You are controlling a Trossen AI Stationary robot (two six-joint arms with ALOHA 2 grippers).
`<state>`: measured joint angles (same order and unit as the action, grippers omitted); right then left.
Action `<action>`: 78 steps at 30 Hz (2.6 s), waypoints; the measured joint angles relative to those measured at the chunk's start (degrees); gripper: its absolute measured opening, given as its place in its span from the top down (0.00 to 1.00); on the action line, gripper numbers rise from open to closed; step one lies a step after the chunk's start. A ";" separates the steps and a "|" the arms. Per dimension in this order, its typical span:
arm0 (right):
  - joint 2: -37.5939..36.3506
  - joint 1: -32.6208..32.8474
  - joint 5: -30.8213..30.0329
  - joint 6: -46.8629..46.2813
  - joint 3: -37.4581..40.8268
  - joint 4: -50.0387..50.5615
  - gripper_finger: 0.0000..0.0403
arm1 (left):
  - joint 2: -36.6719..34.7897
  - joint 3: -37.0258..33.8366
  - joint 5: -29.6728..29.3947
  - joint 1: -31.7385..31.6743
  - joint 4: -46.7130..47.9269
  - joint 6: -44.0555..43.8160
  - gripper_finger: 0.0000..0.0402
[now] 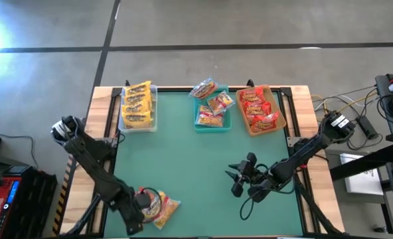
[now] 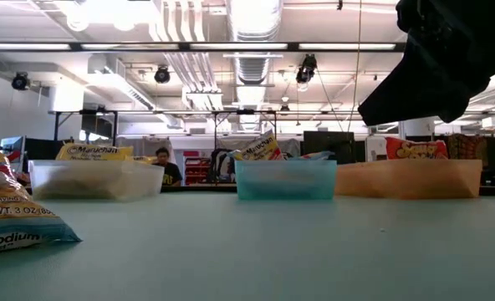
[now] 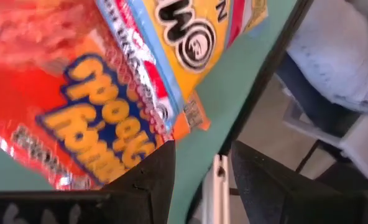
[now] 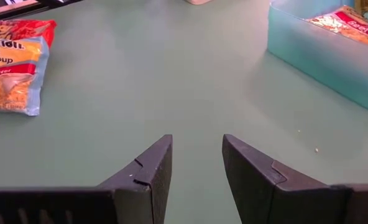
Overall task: Sort Maruchan noodles
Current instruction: Put the blue noodle pack into the green bin
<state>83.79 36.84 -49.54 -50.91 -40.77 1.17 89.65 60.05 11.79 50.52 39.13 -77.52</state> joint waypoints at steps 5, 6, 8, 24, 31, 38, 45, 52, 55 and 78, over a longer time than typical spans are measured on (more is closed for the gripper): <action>0.00 0.00 0.02 0.56 0.02 -0.01 0.67 | 2.63 0.79 1.06 0.07 -0.24 5.39 0.65; 0.00 0.00 0.02 0.56 0.02 -0.02 0.67 | 3.07 0.96 1.00 0.06 -0.25 6.01 0.65; 0.00 0.00 0.02 0.57 0.02 0.00 0.67 | 3.83 1.06 0.18 -0.04 -0.45 7.43 0.65; 0.00 0.00 0.02 0.98 0.17 0.22 0.67 | 4.87 1.01 -21.67 -6.87 2.00 19.55 0.65; 0.00 0.00 0.02 0.98 0.32 0.24 0.67 | 6.47 0.97 -26.16 -12.85 -0.04 25.47 0.65; 0.00 -0.06 0.02 1.50 0.42 0.24 0.67 | 6.08 4.91 -13.45 -10.05 -0.21 19.66 0.65; 0.00 -0.13 0.00 1.80 0.44 0.24 0.67 | 8.02 8.78 -12.81 -7.65 -10.86 18.06 0.65; 0.00 -0.13 0.00 2.14 0.52 0.31 0.67 | 14.63 11.08 -14.82 -7.87 -14.17 15.80 0.65; 0.00 -0.13 -0.02 2.14 0.55 0.39 0.67 | 17.33 12.33 -10.59 -7.87 -14.11 14.40 0.65; 0.22 -0.13 -0.10 2.51 0.83 0.40 0.67 | 21.58 15.80 -12.00 -14.36 -0.11 36.52 0.67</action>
<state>84.01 36.71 -49.64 -48.40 -39.94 1.57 111.22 75.84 -0.21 36.16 39.02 -41.00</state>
